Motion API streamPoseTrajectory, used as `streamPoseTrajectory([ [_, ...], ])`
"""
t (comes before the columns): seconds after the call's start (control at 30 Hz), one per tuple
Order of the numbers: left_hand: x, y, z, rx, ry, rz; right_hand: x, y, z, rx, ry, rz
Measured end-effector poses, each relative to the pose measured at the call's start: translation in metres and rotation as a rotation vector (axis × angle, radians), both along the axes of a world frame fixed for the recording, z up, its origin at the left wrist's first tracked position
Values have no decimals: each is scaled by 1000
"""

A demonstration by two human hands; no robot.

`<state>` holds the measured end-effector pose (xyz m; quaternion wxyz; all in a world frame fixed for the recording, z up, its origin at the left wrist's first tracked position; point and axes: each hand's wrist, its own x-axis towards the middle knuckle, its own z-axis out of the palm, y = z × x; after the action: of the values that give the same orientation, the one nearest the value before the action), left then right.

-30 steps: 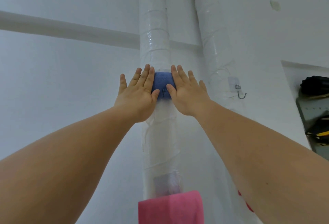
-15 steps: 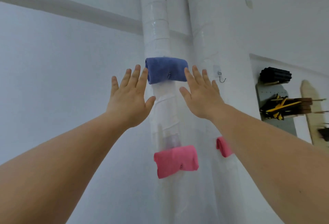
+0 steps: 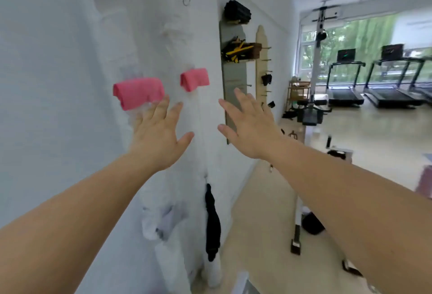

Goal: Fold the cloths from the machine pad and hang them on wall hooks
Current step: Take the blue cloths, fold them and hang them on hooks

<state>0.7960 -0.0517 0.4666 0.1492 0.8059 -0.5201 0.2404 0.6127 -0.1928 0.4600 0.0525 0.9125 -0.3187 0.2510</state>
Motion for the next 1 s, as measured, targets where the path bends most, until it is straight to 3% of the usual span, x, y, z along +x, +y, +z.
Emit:
streamPoseTrajectory([
  [0.33, -216, -49, -185, 350, 237, -312, -270, -2, -204, 335, 203, -320],
  [0.63, -452, -86, -314, 631, 431, -403, -503, 1, -323, 595, 241, -437],
  [0.8, -541, -88, -368, 752, 432, -424, -583, 4, -391, 778, 237, -519],
  [1.0, -580, -96, -424, 920, 510, -422, -616, 12, -470, 946, 222, -576],
])
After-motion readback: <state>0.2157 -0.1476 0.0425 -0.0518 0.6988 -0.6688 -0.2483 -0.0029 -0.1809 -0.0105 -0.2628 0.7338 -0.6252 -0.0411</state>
